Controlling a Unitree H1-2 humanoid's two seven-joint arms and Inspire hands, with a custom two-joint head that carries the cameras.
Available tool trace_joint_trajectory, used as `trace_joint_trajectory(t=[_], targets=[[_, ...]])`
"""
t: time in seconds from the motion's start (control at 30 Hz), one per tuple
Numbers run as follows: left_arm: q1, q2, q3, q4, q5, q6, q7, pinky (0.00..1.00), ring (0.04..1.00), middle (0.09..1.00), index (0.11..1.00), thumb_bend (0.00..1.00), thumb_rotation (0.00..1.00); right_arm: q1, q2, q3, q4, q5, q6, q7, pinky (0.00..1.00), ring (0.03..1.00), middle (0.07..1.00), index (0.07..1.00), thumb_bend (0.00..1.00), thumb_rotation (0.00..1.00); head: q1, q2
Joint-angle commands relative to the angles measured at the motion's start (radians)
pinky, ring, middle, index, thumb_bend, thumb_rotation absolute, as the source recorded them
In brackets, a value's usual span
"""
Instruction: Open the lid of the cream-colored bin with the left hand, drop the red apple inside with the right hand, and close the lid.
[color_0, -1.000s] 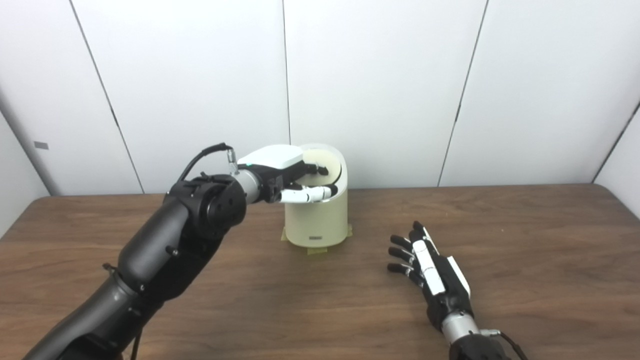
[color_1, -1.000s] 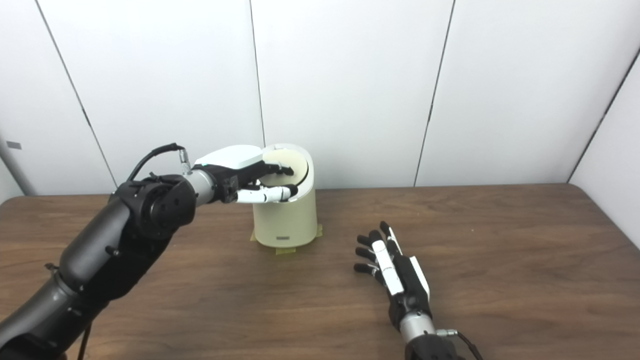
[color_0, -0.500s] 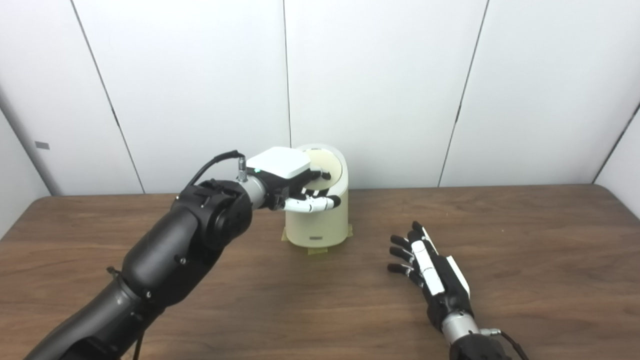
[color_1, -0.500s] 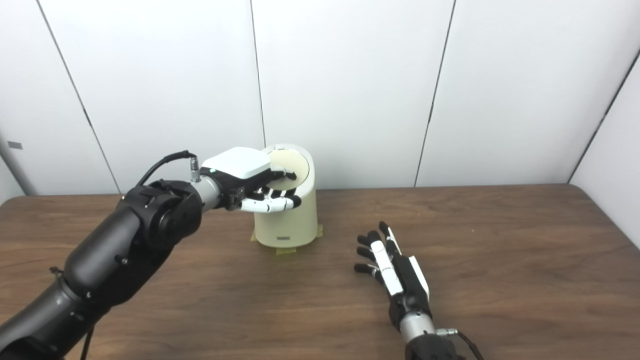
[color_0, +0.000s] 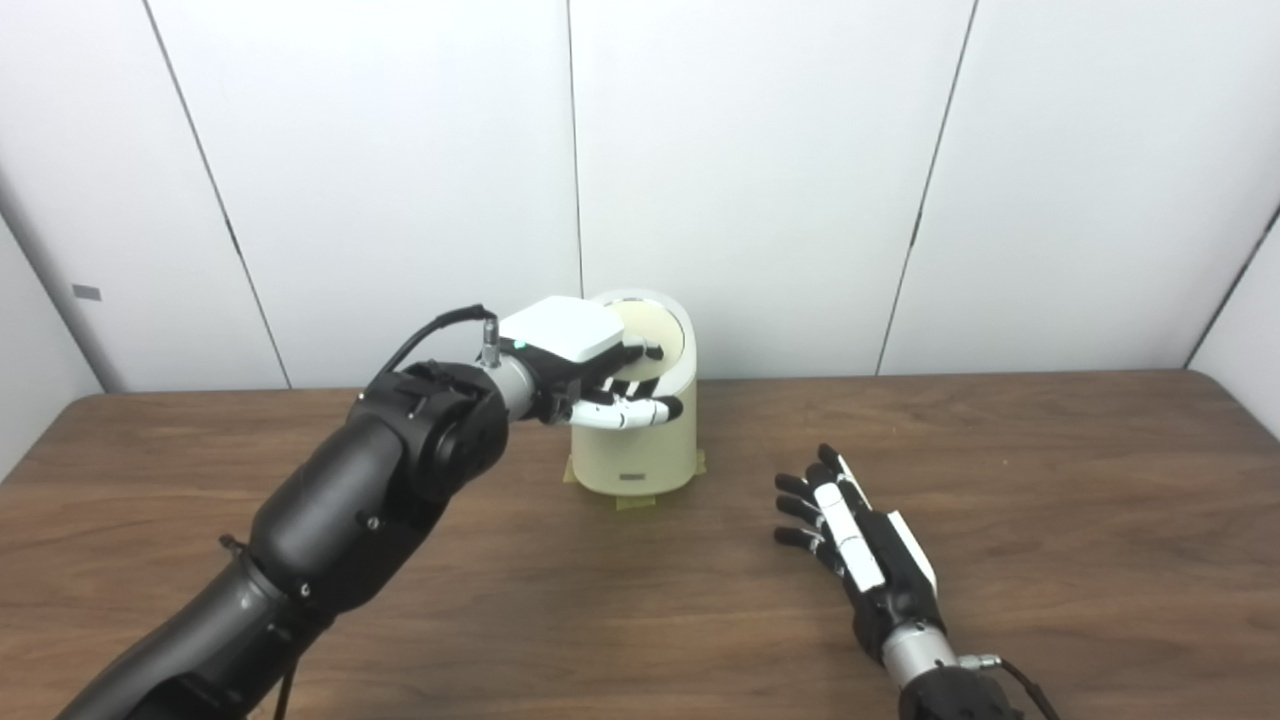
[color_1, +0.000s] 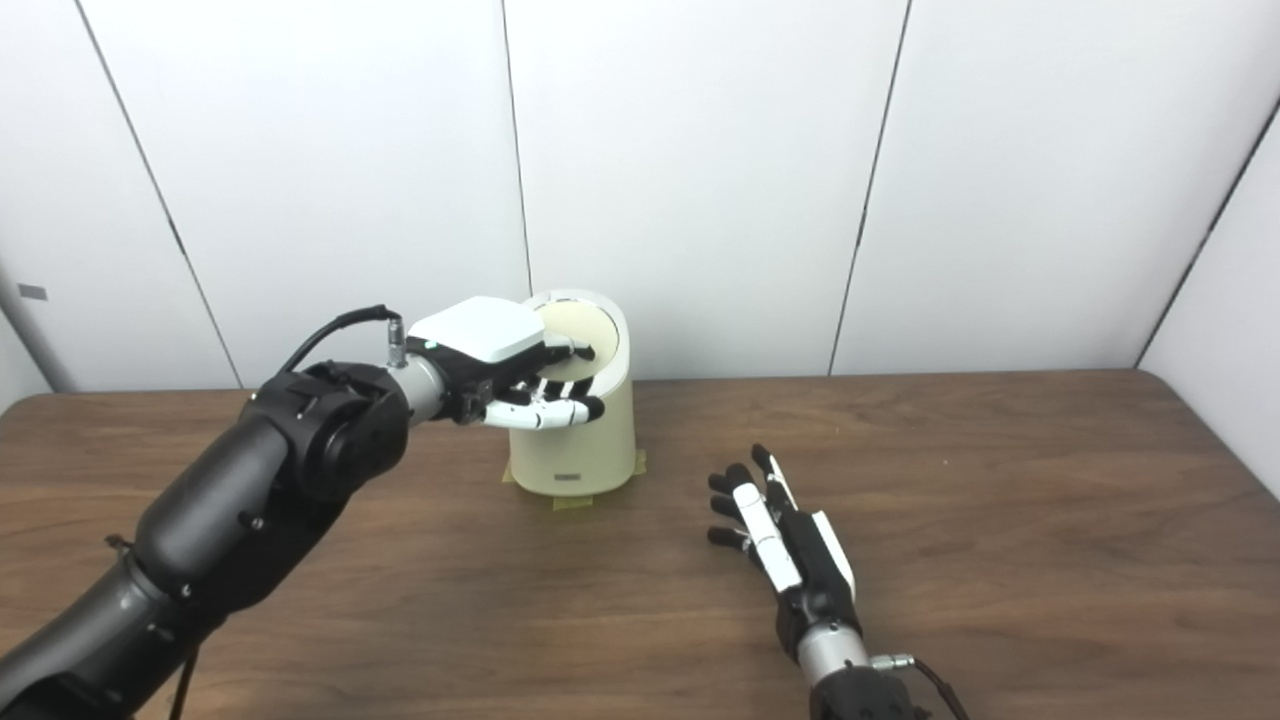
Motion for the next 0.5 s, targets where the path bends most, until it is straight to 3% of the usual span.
trace_joint_trajectory(t=[0.0, 0.13, 0.3, 0.47], targets=[[0.008, 0.000, -0.007, 0.018, -0.027, 0.013, -0.071, 1.00, 0.916, 0.905, 0.944, 0.55, 1.00, -0.018, -0.003, 0.006, -0.029, -0.008, 0.005, 0.011, 0.73, 0.830, 0.831, 1.000, 0.49, 0.86, 0.000, 0.002], [0.003, 0.000, 0.027, -0.031, -0.049, 0.035, -0.085, 1.00, 0.923, 0.912, 0.947, 0.55, 1.00, -0.018, -0.004, 0.003, -0.031, -0.005, 0.006, 0.017, 0.73, 0.834, 0.835, 1.000, 0.48, 0.87, 0.000, 0.004], [0.006, -0.006, 0.110, -0.114, -0.109, 0.102, -0.086, 0.99, 0.944, 0.933, 0.937, 0.56, 1.00, -0.018, -0.003, -0.005, -0.028, 0.000, 0.003, 0.018, 0.73, 0.833, 0.832, 1.000, 0.48, 0.86, 0.000, 0.004], [0.019, -0.018, 0.213, -0.210, -0.169, 0.141, -0.020, 0.87, 0.915, 0.914, 0.906, 0.53, 1.00, -0.019, -0.002, -0.012, -0.029, 0.005, 0.007, 0.020, 0.74, 0.834, 0.832, 1.000, 0.48, 0.85, 0.000, 0.004]])
